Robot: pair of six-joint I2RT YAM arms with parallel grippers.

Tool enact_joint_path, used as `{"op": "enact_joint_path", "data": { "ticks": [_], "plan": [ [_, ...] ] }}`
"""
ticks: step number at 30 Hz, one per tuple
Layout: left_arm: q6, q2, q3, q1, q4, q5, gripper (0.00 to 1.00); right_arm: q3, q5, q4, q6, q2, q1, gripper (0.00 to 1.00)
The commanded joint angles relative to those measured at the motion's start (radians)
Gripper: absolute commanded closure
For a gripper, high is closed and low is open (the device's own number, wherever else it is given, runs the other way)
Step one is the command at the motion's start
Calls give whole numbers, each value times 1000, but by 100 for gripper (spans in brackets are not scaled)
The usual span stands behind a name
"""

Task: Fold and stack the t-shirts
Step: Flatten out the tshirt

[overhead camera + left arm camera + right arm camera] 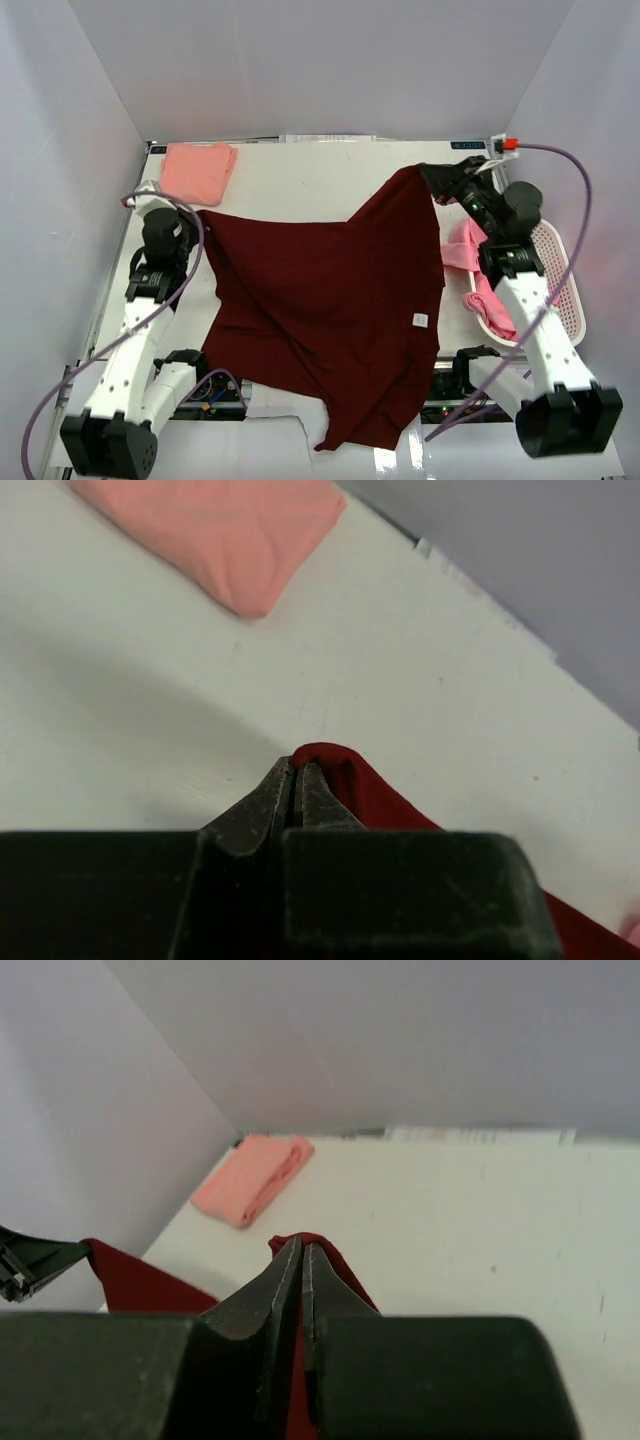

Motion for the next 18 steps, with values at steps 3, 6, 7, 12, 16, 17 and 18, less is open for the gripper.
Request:
{"op": "enact_joint_path", "data": {
  "ticks": [3,6,7,12,16,17,18],
  "plan": [
    [5,202,-2,0,185,29,100,31,-41,-6,49,251,0,92],
    [16,332,24,-3,266,43,100,114,-44,-60,23,362,4,92],
    [17,404,53,-4,280,48,100,141,-50,-99,14,435,5,92],
    [53,636,204,-18,322,62,100,361,-90,-213,-38,655,4,92],
    [79,774,297,-23,349,69,100,488,-88,-265,-64,838,4,92],
    [83,818,328,-23,354,68,100,510,-87,-279,-69,865,4,92],
    [97,840,343,-23,357,65,100,560,-79,-291,-75,917,2,92]
  ]
}}
